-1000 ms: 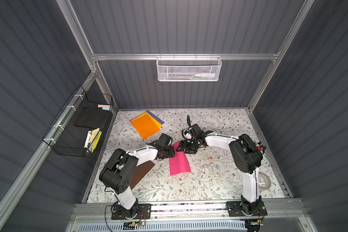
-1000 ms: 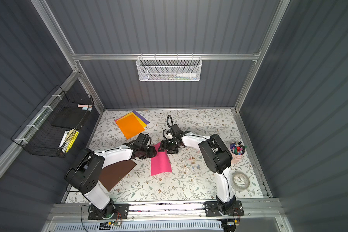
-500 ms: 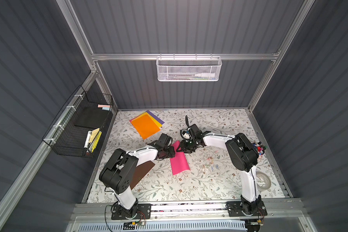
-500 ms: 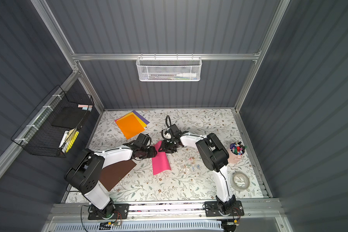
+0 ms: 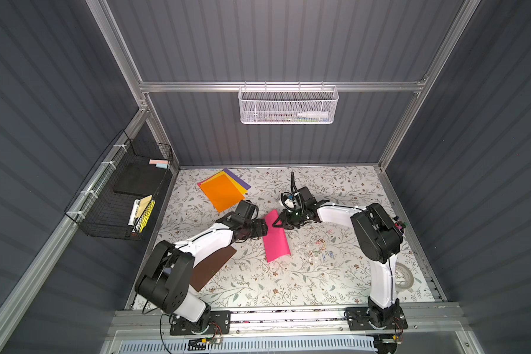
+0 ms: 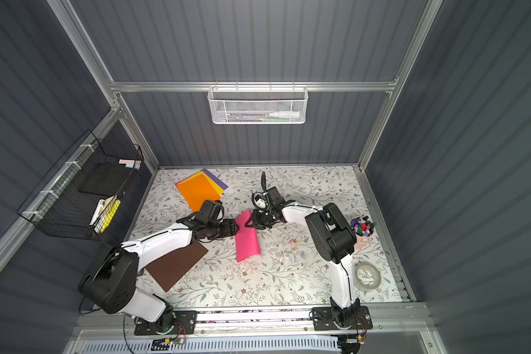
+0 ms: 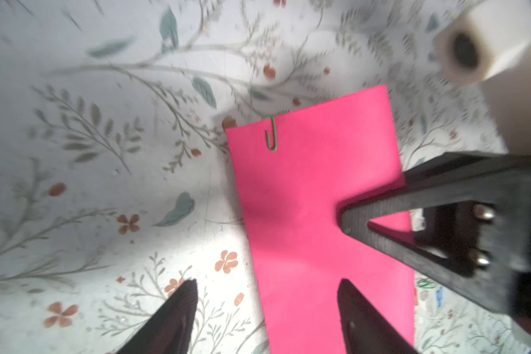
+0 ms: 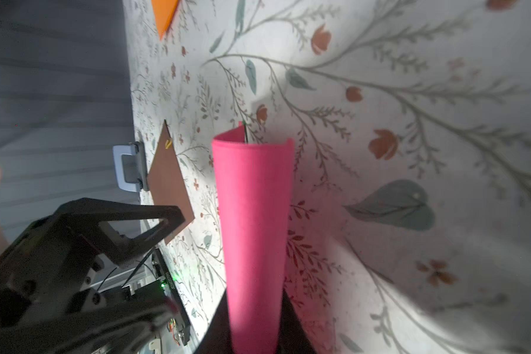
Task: Unclip the paperclips from the documents
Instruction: Pick up the document from the center of the board.
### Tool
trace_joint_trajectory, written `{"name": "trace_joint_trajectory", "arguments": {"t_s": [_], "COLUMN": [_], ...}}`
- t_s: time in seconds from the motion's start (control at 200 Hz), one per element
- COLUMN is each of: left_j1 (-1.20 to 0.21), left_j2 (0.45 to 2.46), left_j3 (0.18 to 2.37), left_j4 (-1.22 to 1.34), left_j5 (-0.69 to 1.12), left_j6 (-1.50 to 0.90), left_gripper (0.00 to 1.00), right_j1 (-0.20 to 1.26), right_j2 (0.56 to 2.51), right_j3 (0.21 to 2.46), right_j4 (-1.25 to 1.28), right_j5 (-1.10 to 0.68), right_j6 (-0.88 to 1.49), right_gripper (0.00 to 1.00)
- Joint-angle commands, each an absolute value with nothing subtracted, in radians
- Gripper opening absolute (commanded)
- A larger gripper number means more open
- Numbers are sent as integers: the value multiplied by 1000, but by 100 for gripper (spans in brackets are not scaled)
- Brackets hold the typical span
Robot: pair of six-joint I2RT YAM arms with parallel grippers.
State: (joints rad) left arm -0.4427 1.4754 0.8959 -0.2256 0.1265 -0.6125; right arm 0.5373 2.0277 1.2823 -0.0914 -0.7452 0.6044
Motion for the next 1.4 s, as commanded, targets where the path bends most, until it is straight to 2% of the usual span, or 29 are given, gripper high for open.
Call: {"name": "trace_joint_trajectory", "arguments": {"t_s": [0.0, 0.15, 0.215, 0.38, 0.665, 0.96, 1.146, 1.391], "left_j1": [-392, -354, -338, -319, -309, -308, -307, -302], "left_j2": [1407, 1378, 1371, 1342, 1349, 1354, 1339, 1339], "left_j3": [925, 910, 896, 860, 843, 809, 809, 817], "left_j4": [-219, -123, -68, 103, 193, 262, 267, 258], "left_j5": [163, 289, 357, 547, 655, 746, 745, 730], "left_j6": [-578, -521, -510, -509, -512, -550, -567, -569], "left_gripper": [83, 96, 98, 96, 86, 67, 41, 21], "right_j1": [516, 499, 493, 488, 488, 494, 494, 502], "right_j2": [1967, 1895, 1856, 1780, 1713, 1729, 1723, 1718], "right_j3": [1259, 1232, 1212, 1161, 1121, 1106, 1088, 1082], "right_j4": [-23, -3, 3, 66, 164, 284, 285, 251], "right_j5": [-828, -873, -886, -932, -948, -968, -963, -966], "right_j6": [631, 653, 662, 716, 800, 864, 858, 826], "right_gripper": [20, 21, 21, 21, 23, 23, 23, 25]}}
